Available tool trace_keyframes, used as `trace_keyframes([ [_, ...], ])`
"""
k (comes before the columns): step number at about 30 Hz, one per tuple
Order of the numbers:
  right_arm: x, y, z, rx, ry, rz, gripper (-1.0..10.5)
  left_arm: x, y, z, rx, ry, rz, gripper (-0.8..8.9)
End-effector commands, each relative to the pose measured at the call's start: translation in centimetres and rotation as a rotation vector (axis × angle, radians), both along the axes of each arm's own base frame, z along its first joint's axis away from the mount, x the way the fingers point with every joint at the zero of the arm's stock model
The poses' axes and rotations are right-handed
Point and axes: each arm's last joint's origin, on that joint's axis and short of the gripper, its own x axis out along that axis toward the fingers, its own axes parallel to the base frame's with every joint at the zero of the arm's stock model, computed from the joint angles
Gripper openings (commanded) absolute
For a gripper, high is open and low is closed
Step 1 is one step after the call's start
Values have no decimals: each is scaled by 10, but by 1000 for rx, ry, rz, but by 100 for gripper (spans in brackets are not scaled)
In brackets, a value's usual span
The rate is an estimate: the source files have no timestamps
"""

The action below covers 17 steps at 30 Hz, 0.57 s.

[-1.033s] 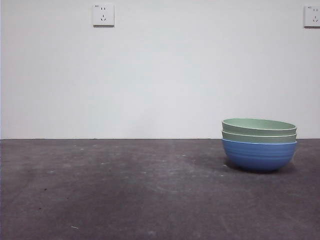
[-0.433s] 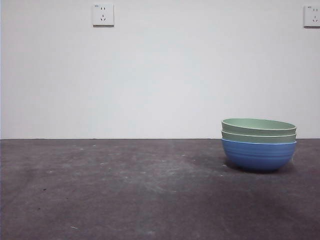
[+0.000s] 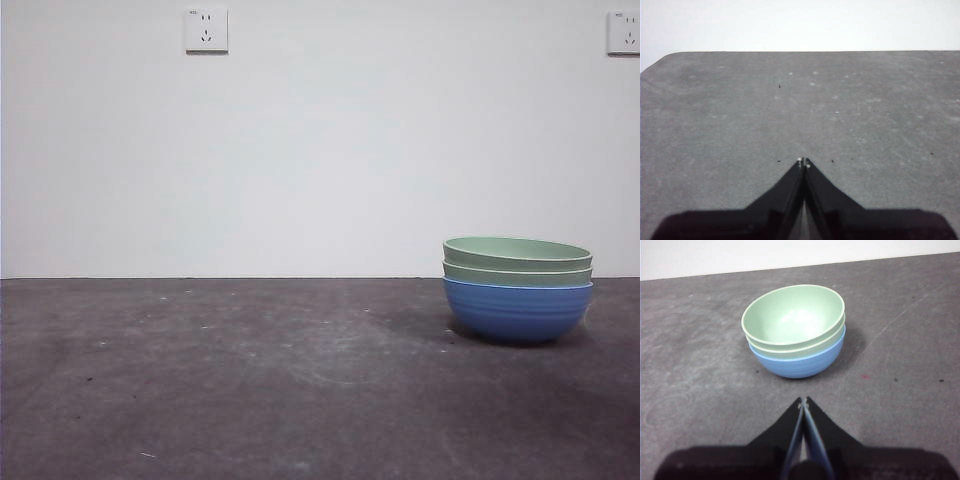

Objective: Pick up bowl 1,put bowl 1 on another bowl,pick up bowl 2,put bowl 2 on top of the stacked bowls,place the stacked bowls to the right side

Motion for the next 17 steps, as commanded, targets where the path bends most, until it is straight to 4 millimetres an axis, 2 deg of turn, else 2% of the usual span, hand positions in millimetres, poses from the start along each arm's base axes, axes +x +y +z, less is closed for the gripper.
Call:
trace_keyframes([
  [1,1,0,-5,5,1,-6,5,1,0,-5,-7,10,5,-3],
  [17,-1,0,-3,73,-6,-24,5,1,0,-5,-7,10,5,-3],
])
